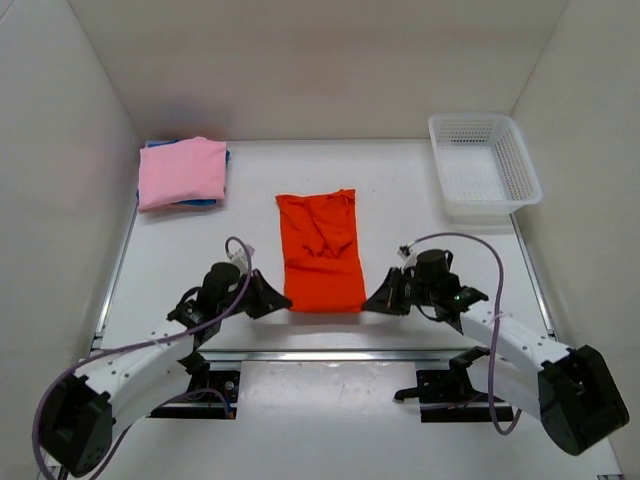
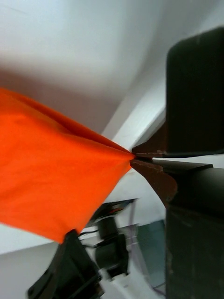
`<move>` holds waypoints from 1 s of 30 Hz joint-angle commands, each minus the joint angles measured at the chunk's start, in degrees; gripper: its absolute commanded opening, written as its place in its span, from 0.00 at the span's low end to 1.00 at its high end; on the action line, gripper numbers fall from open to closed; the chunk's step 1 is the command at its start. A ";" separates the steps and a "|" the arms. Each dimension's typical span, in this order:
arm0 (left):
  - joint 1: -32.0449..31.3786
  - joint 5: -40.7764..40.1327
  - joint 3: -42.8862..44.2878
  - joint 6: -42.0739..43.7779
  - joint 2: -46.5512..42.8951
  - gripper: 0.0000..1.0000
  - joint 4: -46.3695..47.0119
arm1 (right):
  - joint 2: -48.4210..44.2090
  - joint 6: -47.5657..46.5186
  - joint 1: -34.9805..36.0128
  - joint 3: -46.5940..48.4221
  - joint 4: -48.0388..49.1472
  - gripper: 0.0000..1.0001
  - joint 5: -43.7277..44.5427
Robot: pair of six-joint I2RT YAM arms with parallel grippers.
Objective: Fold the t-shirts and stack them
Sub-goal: Fold the long partially folded tshirt into a neat square
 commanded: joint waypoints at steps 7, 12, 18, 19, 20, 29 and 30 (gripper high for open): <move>-5.45 0.23 -13.16 -7.74 -22.13 0.00 -16.19 | -14.13 9.60 8.34 -12.36 -6.89 0.00 -3.36; -2.72 2.08 -11.24 -6.69 -18.73 0.00 -12.17 | -9.94 6.71 2.73 -9.14 -6.09 0.00 -7.32; 4.99 5.77 8.67 3.57 3.74 0.00 -5.39 | 7.53 -2.51 -5.97 10.35 -6.18 0.00 -11.98; 7.01 5.43 13.94 6.55 8.66 0.00 -4.87 | 12.10 -4.44 -7.56 15.18 -6.88 0.00 -12.25; 7.90 5.25 16.52 7.80 11.06 0.00 -4.69 | 16.15 -6.37 -9.22 17.75 -7.32 0.00 -12.51; 19.95 9.71 50.19 13.44 53.43 0.98 5.76 | 49.39 -15.69 -17.50 54.23 -9.25 0.39 -7.79; 20.21 10.16 51.51 13.96 55.54 0.99 5.77 | 49.84 -15.97 -17.24 56.77 -10.65 0.40 -7.60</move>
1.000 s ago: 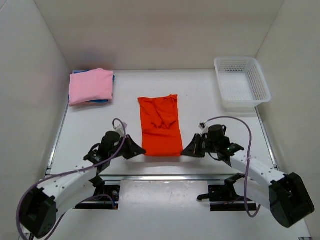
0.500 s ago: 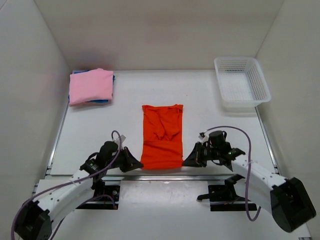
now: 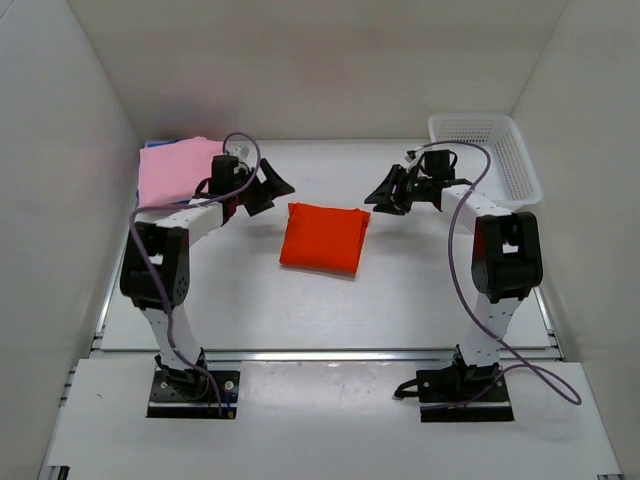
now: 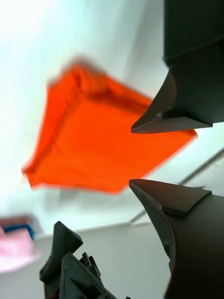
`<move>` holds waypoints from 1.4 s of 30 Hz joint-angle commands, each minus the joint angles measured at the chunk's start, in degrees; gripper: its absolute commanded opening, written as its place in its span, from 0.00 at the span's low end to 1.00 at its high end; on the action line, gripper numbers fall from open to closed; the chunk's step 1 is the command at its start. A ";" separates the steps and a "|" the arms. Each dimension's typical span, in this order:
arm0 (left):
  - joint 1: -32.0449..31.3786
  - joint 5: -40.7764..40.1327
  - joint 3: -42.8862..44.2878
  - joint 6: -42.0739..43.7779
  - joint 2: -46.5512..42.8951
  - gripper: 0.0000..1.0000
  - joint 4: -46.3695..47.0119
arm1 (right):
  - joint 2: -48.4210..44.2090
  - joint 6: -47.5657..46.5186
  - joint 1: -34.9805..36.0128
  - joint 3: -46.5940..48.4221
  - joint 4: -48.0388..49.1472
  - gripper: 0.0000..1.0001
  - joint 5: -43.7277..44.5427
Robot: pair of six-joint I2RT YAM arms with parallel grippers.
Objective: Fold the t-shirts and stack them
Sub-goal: Fold the long partially folded tshirt into a neat square, then put the neatly folded tshirt into the corner of the board with the left arm
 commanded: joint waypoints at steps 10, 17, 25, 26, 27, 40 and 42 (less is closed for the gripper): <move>-0.83 -2.14 -7.79 11.64 0.50 0.99 -0.17 | -4.02 -7.99 -0.12 -2.15 -4.41 0.41 6.09; -6.98 -15.50 1.76 19.99 6.73 0.99 -15.11 | -15.62 -5.62 -0.74 -12.17 -0.90 0.38 5.82; -12.45 -24.14 11.28 26.33 15.44 0.98 -27.78 | -21.26 -3.94 -2.06 -14.65 0.95 0.34 2.93; -12.36 -24.05 11.64 26.50 16.58 0.97 -28.74 | -21.87 -3.69 -2.23 -14.99 0.86 0.33 2.66; -12.45 -24.14 11.81 26.59 16.85 0.91 -29.71 | -21.97 -3.77 -2.41 -14.74 1.12 0.33 2.48; -10.34 -29.67 24.28 30.11 18.00 0.00 -39.46 | -25.39 -2.36 -3.55 -16.58 2.26 0.24 -0.86; -8.24 -31.43 30.59 31.68 16.42 0.00 -41.84 | -25.74 -2.10 -3.47 -16.23 1.83 0.22 -1.21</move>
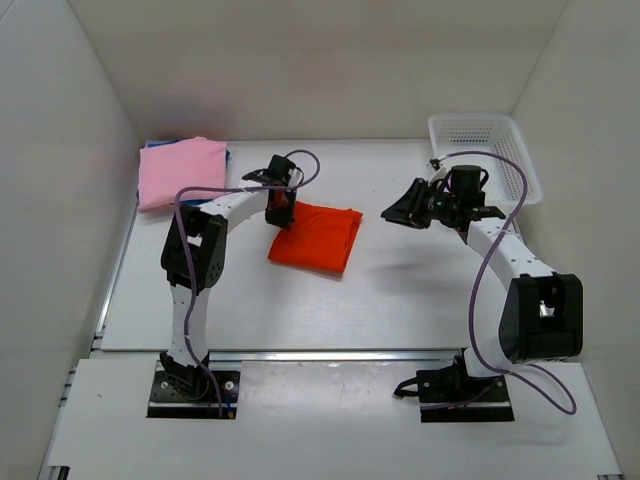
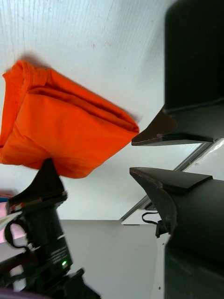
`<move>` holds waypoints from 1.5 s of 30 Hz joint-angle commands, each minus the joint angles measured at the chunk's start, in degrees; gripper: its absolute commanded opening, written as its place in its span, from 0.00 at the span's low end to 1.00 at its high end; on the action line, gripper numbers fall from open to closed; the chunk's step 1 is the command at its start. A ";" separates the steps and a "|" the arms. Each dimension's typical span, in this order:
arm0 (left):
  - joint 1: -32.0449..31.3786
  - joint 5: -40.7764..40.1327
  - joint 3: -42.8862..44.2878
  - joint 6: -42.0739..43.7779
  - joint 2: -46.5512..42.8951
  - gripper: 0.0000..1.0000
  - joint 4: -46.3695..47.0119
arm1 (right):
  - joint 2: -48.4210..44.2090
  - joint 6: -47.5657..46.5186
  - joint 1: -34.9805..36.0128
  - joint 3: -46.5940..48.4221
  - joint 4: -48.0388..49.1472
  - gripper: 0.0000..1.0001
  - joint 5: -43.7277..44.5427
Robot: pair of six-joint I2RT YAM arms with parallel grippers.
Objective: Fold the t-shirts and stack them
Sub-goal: Put the neatly folded tshirt into the corner of the board with the left arm
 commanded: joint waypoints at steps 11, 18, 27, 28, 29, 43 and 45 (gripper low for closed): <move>10.82 -10.20 43.38 9.82 7.75 0.00 -21.99 | -0.63 2.94 4.33 -0.60 4.77 0.19 -2.96; 16.44 -8.81 47.27 10.79 5.84 0.00 -16.93 | 0.87 3.29 5.31 -0.08 5.47 0.18 -2.26; 22.95 -4.85 47.97 10.44 3.47 0.00 -15.95 | 2.72 3.73 7.67 0.10 5.65 0.18 -2.26; 22.96 -4.50 47.71 10.53 2.85 0.00 -15.43 | 3.15 3.82 7.33 -0.25 5.82 0.19 -2.26; 23.39 -4.32 47.88 10.35 2.59 0.00 -14.99 | 3.07 3.91 7.59 -0.34 6.08 0.18 -1.91; 32.10 1.74 48.23 7.98 0.12 0.00 -12.08 | 3.16 4.61 9.26 -2.18 6.08 0.18 -2.17; 33.93 3.58 48.67 6.67 0.39 0.00 -12.00 | 3.60 4.61 9.70 -2.19 5.91 0.18 -2.26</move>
